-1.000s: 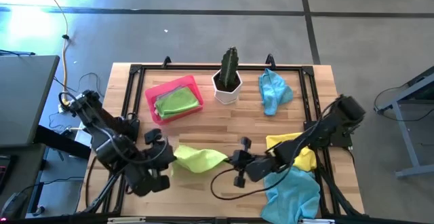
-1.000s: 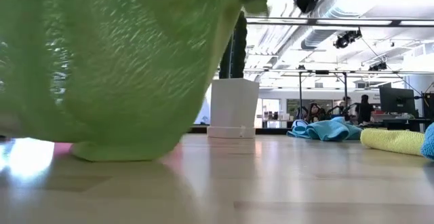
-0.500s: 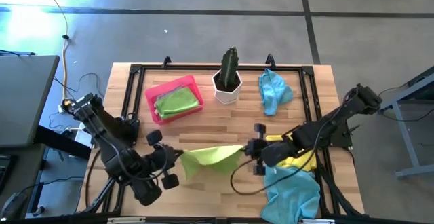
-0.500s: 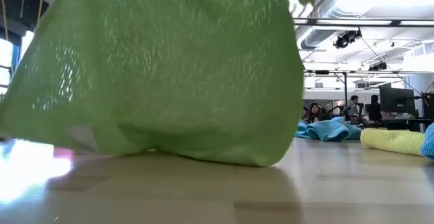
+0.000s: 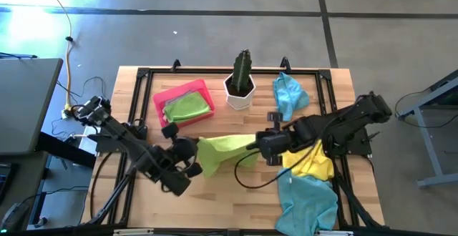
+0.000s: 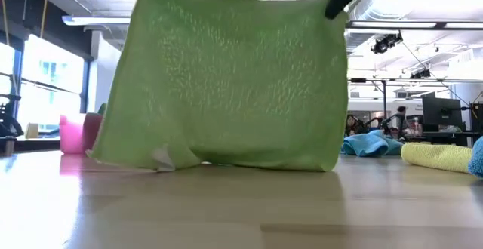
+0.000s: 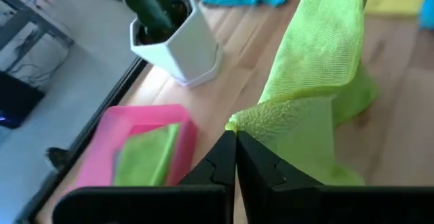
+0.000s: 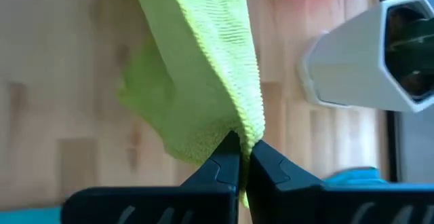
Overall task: Fold microfiber towels
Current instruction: Fold the light green microfiber cloth
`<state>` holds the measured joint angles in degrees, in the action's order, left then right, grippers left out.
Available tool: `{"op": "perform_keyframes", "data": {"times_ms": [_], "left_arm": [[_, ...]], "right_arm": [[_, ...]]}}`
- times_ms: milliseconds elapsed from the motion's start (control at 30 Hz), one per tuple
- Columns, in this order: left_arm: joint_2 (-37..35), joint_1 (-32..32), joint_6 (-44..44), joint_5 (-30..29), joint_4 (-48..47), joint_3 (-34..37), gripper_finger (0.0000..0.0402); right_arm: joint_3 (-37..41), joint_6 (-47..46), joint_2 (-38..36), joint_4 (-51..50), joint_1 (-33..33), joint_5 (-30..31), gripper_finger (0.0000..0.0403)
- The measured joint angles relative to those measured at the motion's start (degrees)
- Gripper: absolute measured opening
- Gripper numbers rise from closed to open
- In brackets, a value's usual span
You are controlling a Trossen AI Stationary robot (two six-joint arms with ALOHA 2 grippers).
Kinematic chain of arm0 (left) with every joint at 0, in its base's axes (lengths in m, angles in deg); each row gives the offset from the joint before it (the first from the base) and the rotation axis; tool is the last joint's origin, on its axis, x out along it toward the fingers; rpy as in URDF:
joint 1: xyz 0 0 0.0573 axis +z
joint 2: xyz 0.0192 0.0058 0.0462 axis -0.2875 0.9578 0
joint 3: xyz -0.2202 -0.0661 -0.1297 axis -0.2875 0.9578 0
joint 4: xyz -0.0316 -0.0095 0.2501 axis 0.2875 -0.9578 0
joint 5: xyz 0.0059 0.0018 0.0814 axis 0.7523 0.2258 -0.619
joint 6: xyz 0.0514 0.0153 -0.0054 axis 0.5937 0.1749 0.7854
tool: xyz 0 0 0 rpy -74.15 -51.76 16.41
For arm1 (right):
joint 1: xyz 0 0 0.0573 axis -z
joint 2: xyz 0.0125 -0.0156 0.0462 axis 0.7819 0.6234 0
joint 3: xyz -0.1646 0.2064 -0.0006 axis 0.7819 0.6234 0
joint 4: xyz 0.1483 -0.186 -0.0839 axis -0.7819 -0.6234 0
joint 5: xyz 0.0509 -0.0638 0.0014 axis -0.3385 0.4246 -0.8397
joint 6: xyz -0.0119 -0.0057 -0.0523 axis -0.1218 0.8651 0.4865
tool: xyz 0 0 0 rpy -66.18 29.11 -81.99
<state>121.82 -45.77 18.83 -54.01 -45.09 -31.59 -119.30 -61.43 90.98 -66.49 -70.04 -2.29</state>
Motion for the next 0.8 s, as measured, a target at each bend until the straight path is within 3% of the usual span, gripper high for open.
{"op": "perform_keyframes", "data": {"times_ms": [167,367,567,667,800], "left_arm": [[0.00,5.84,8.46,0.90,-1.16,0.00,0.0000],[-1.26,10.61,19.78,-3.57,-3.28,0.00,0.0000],[-4.51,13.05,27.55,-10.32,-2.83,0.02,0.0000],[-5.40,12.02,26.33,-8.57,-1.67,-0.02,0.0000],[-5.16,7.48,20.01,2.32,3.40,4.04,0.0000]], "right_arm": [[-4.33,5.80,4.61,-8.28,3.80,2.96,0.0000],[-7.47,8.34,5.89,-18.04,7.23,13.83,0.0000],[-10.13,12.68,5.62,-19.35,9.69,22.73,0.0000],[-9.36,9.84,5.59,-18.65,10.16,21.36,0.0000],[-3.54,2.82,5.55,-16.03,8.19,9.33,0.0000]]}}
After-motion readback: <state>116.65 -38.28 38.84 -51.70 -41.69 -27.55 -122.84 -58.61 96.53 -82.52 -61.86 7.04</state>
